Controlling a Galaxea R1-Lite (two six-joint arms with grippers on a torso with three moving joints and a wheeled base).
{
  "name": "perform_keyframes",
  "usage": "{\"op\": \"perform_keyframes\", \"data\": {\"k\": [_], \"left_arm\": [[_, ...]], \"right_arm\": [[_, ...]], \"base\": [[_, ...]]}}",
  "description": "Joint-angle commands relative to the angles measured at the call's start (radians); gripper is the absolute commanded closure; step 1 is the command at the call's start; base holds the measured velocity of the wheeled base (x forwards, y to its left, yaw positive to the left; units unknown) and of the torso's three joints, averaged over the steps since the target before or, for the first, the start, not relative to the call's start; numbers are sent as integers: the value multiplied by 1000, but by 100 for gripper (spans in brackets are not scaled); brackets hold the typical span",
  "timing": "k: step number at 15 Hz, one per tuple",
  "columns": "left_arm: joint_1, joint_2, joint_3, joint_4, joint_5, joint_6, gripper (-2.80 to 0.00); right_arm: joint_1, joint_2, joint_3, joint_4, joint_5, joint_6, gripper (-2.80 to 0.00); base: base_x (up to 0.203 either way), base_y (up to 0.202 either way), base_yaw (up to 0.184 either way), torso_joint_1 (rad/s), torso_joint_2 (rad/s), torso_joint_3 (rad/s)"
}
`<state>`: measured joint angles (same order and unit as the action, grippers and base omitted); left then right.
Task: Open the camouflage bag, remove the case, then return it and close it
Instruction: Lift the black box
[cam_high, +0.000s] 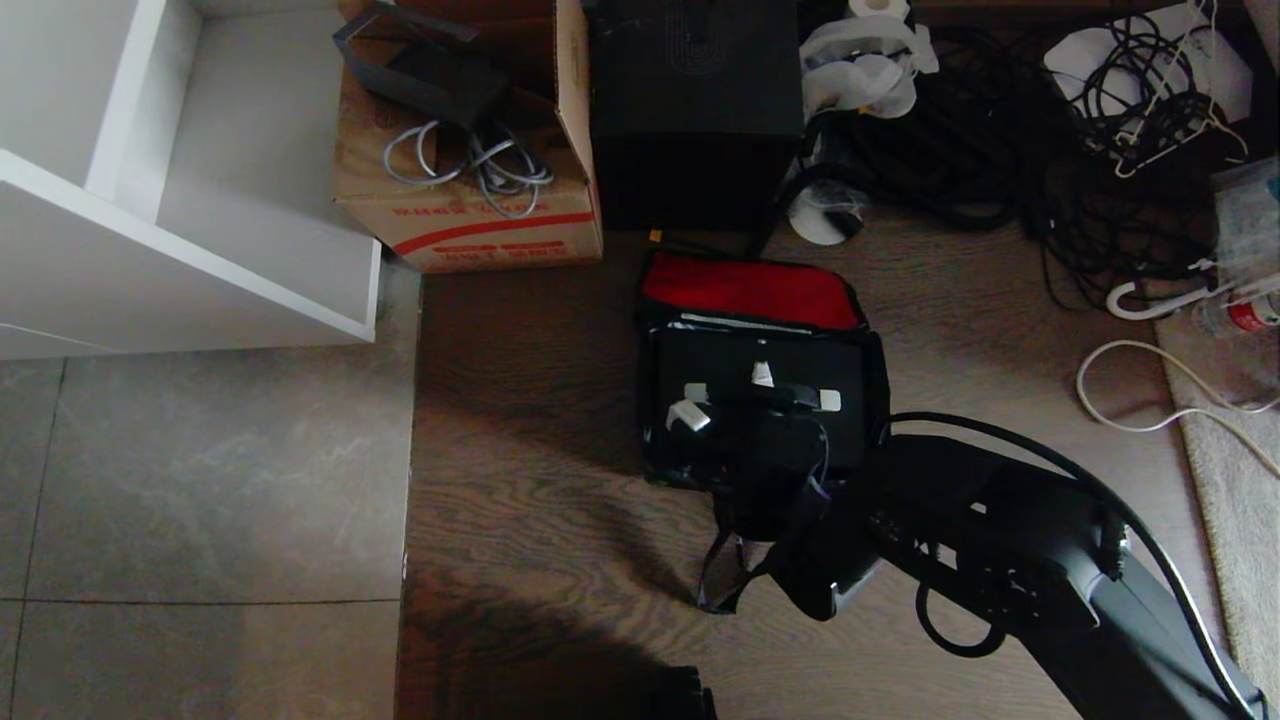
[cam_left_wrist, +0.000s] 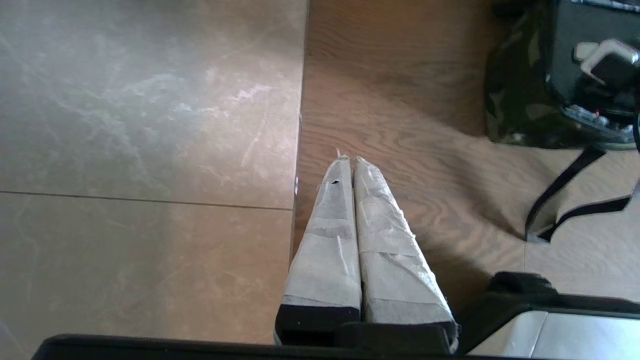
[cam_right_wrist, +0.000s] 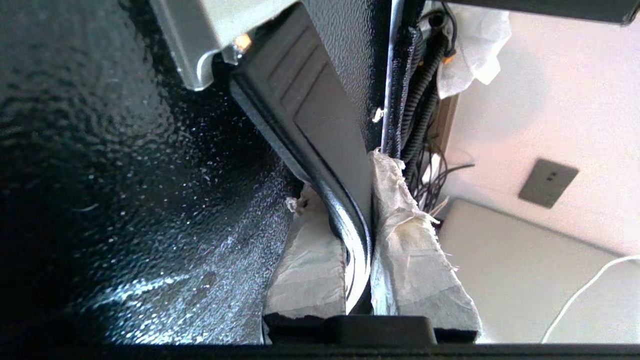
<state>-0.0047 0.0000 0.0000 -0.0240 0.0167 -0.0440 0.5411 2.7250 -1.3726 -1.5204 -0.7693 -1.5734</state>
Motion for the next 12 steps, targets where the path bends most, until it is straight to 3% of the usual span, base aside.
{"op": "perform_keyframes", "data": {"k": [1,6,12], "left_arm": [[0,-2,8,-1,0,0,0],[0,-2,8,-1,0,0,0],[0,-2,9,-1,0,0,0]], "right_arm": [[-1,11,3,-10,-5,3,0],[2,-40,6,-10,-5,16,0],[28,-224,49,-10,-9,-22,0]], "base": [[0,0,0,0,0,0],[0,0,0,0,0,0],[0,0,0,0,0,0]]}}
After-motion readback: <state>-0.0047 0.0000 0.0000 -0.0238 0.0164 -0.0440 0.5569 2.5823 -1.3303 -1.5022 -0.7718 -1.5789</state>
